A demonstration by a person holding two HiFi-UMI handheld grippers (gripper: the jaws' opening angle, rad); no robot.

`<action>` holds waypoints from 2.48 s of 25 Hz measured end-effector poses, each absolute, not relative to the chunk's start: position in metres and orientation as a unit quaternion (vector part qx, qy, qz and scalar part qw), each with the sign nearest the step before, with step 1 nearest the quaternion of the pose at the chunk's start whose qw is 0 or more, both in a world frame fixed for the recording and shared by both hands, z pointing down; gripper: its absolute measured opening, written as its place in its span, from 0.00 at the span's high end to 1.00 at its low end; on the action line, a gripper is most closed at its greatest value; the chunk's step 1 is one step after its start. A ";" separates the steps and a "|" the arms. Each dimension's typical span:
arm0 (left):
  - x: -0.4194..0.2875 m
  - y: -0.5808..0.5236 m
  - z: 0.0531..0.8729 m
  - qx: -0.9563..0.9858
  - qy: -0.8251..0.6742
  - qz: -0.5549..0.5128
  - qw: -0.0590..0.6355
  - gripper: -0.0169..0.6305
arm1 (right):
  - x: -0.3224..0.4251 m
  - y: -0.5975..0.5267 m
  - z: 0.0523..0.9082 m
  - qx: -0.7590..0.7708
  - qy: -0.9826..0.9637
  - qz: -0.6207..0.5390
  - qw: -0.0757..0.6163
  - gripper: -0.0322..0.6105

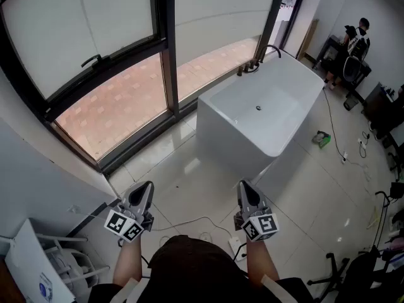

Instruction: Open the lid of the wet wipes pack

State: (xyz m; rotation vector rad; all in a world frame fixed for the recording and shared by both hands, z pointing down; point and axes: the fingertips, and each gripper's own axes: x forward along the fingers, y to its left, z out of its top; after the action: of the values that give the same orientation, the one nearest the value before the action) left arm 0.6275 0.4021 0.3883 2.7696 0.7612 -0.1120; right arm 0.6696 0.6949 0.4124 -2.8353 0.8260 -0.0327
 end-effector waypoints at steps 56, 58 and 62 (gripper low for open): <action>0.242 0.144 0.405 0.975 -0.173 -0.084 0.113 0.97 | 0.498 0.315 0.421 -0.751 0.657 -0.064 0.010 0.94; 0.237 0.135 0.407 0.971 -0.190 -0.088 0.114 0.97 | 0.502 0.300 0.423 -0.743 0.666 -0.063 0.006 0.94; 0.230 0.114 0.401 0.965 -0.222 -0.096 0.105 0.97 | 0.517 0.264 0.422 -0.732 0.679 -0.060 0.012 0.94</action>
State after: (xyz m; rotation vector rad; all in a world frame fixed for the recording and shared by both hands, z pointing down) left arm 0.2295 0.1139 0.4014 2.8432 -0.6549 -0.2831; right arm 0.5166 0.2644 0.4219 -2.2816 2.1170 -0.1877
